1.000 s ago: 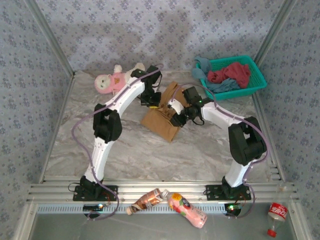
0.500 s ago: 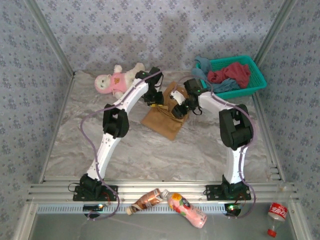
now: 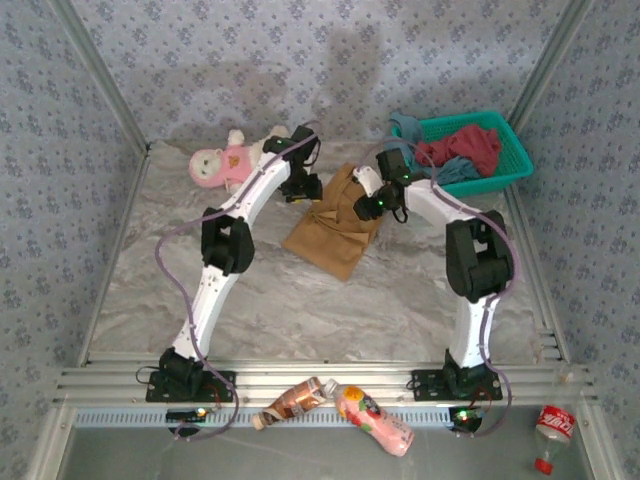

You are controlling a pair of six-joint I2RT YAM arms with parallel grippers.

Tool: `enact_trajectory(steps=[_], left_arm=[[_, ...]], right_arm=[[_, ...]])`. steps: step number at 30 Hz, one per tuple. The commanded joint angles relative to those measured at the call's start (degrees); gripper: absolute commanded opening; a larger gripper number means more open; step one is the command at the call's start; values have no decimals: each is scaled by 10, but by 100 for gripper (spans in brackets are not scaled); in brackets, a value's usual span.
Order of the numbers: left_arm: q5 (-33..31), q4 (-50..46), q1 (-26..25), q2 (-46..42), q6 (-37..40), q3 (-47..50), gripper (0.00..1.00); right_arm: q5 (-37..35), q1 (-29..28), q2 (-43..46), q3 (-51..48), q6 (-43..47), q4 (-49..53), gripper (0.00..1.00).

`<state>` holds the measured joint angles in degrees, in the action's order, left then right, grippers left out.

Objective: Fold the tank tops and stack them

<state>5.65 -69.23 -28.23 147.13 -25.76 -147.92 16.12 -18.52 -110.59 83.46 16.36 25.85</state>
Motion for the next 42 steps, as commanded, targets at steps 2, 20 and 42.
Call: enact_trajectory(steps=[2, 20, 42], left_arm=[[37, -41, -15, -92, 31, 75, 47], [77, 31, -43, -45, 37, 153, 33], [38, -12, -9, -10, 43, 10, 48]], right_arm=[[115, -10, 75, -69, -91, -10, 35], [116, -29, -11, -109, -185, -97, 33], [51, -21, 24, -125, -167, -173, 45]])
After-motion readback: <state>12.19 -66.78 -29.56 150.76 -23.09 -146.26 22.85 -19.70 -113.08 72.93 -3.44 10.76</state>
